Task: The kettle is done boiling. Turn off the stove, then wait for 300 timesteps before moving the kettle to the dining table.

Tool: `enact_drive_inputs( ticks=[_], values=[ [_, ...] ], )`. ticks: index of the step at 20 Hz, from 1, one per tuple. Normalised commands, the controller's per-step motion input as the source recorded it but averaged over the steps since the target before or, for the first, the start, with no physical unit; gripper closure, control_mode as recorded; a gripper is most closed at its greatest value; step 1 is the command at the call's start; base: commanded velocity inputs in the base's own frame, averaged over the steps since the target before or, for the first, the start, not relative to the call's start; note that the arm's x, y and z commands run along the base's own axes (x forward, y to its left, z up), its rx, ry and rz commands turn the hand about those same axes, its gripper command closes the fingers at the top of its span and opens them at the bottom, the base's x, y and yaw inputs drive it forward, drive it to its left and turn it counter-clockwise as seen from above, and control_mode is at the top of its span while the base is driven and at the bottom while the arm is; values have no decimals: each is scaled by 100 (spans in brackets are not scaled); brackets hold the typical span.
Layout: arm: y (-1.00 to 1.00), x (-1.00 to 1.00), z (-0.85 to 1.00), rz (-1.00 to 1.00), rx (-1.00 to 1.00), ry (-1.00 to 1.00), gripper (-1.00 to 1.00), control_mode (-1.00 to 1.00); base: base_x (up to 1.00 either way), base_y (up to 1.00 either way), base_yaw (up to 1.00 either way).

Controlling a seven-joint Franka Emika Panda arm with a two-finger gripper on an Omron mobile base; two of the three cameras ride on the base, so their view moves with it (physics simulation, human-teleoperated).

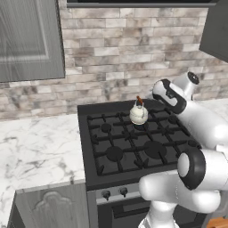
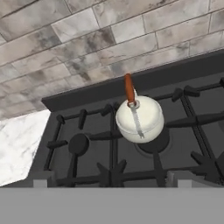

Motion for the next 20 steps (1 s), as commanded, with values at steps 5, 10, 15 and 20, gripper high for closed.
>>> enact_drive_inputs(
  ticks=[5,10,15,20],
  values=[
    [5,37,-16,0,-9,4,-100,-100,0,0,0],
    [1,37,-20,0,-8,1,-100,-100,0,0,0],
    [0,38,-24,0,-8,1,-100,-100,0,0,0],
    [0,38,-19,0,-5,1,-100,-100,0,0,0]
  ],
)
